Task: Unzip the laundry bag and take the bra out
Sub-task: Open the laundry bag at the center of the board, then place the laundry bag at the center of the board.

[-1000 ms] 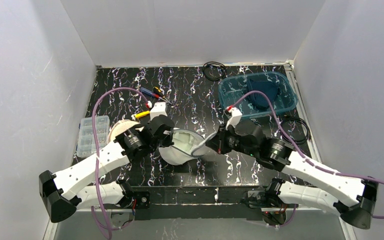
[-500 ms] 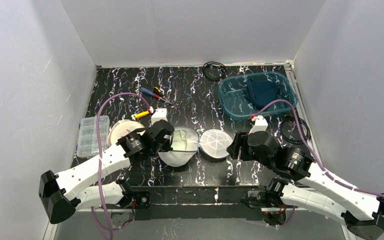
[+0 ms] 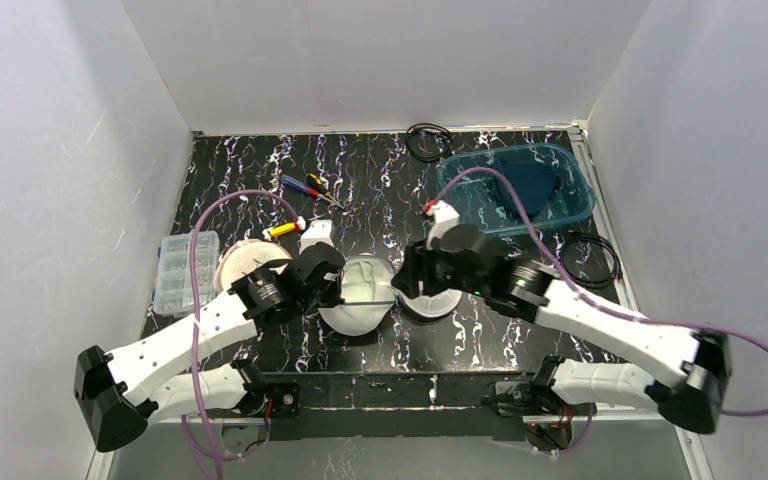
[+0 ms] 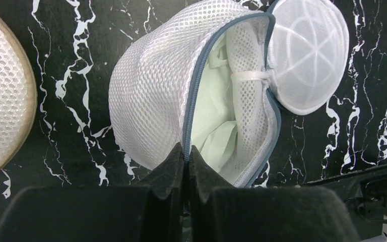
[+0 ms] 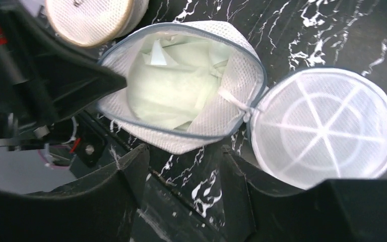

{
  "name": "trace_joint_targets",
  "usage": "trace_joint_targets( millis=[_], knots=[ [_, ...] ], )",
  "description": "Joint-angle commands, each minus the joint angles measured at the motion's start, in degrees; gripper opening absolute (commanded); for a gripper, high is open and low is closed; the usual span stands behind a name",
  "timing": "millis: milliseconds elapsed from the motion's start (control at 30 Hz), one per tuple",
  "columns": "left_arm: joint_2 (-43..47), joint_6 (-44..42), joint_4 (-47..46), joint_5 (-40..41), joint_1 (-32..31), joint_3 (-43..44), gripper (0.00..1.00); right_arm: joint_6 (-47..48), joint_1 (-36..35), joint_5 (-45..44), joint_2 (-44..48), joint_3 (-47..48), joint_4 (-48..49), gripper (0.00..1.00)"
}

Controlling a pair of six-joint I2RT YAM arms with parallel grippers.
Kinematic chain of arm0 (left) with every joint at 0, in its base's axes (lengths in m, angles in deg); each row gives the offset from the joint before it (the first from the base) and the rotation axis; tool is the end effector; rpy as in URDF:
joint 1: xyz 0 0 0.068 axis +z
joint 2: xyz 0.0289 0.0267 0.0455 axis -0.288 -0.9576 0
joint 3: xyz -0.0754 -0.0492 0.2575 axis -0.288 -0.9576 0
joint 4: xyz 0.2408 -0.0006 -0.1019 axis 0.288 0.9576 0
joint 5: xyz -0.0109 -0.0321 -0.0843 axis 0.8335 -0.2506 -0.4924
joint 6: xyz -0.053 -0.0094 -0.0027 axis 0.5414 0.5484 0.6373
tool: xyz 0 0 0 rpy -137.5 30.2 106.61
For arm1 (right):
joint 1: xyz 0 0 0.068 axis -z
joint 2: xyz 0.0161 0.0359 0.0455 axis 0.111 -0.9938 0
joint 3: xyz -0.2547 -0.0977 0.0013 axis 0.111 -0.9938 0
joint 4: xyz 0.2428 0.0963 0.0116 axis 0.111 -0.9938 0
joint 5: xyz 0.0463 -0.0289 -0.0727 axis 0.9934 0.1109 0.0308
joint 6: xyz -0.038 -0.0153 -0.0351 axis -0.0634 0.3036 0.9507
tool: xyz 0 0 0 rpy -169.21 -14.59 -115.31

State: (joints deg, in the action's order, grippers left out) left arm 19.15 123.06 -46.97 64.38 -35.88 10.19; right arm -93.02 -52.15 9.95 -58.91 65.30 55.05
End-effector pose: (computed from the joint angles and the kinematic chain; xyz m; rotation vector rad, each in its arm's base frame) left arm 0.1377 -0.1589 0.2887 0.0128 2.3000 -0.4402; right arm 0.1251 0.1948 0.3306 -0.3822 2.1098 0.8395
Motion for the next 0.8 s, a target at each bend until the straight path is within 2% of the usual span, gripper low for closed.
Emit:
trace_joint_targets(
  millis=[0,167,300,567,767],
  knots=[
    [2.32,0.5,2.07,0.17,0.12,-1.82,0.0,5.31,-0.24,3.1,-8.84,-0.59,16.47,0.6],
    [2.2,0.29,3.44,0.67,0.08,-2.76,0.0,8.76,-0.42,5.5,-21.12,2.22,21.13,0.59],
    [3.55,0.76,3.76,1.05,0.14,-4.22,0.0,11.86,-1.19,5.95,-25.9,0.83,21.59,0.55],
    [5.19,3.49,4.91,2.81,0.21,-7.48,0.0,14.46,-7.2,1.29,-22.9,-5.76,18.6,0.51],
    [5.42,5.04,3.59,3.44,0.19,-10.04,0.0,12.27,-11.12,-2.52,-18.21,-12.36,16.84,0.55]
  ],
)
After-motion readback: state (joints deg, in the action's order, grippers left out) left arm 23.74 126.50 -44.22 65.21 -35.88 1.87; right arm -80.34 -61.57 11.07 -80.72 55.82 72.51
